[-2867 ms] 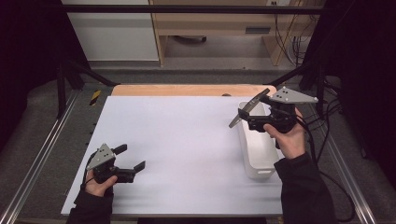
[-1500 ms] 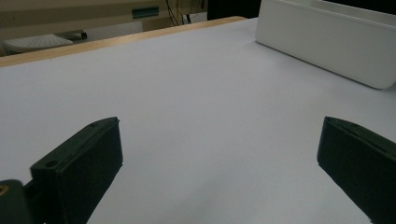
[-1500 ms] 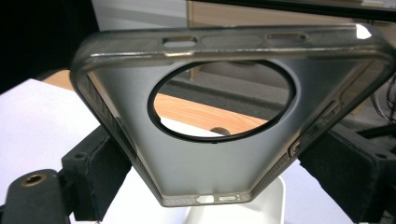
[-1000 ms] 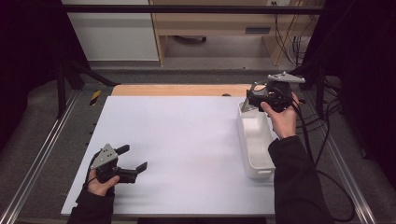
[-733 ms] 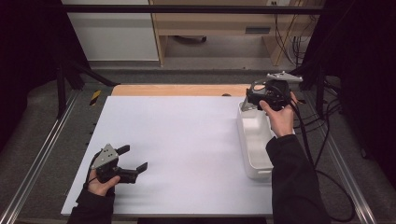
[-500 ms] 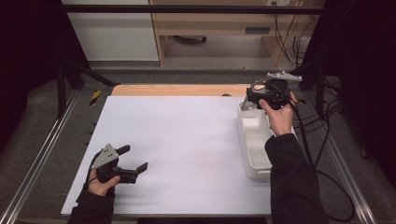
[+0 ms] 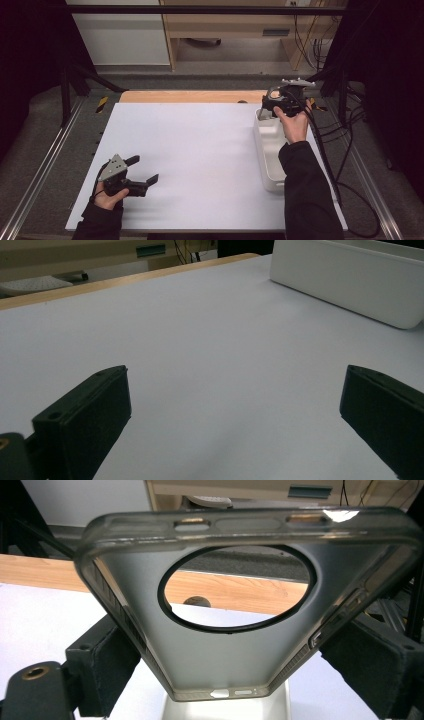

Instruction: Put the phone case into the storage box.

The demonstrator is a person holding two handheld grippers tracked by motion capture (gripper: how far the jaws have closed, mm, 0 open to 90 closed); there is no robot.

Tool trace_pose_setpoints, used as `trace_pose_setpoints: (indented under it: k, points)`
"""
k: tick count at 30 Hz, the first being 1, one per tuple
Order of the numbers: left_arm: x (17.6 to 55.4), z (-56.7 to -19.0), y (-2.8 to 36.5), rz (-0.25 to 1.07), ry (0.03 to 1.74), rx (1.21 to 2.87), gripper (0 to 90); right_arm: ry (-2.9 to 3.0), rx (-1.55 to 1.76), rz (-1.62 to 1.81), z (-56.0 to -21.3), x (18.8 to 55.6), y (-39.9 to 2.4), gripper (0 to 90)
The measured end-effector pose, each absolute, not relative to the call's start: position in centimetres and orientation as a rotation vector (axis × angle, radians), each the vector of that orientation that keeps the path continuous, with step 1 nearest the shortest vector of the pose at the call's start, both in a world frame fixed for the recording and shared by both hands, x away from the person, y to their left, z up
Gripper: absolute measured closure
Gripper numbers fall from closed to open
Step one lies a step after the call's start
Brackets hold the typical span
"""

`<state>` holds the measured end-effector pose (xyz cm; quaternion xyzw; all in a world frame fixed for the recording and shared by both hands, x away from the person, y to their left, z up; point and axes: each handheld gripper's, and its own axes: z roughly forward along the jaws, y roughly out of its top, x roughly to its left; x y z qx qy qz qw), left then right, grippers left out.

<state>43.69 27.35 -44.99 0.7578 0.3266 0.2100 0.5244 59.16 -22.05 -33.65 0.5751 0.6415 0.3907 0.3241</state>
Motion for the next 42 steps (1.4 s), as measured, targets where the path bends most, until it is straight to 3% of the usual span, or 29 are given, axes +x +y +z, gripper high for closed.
trace_pose_setpoints:
  k: [42]
  points:
    - [43.8, -45.2, 27.1, 0.497, 0.772, 1.829, 0.0, 1.693, 1.621, 0.900, -37.4, 61.9, -21.2, 11.5]
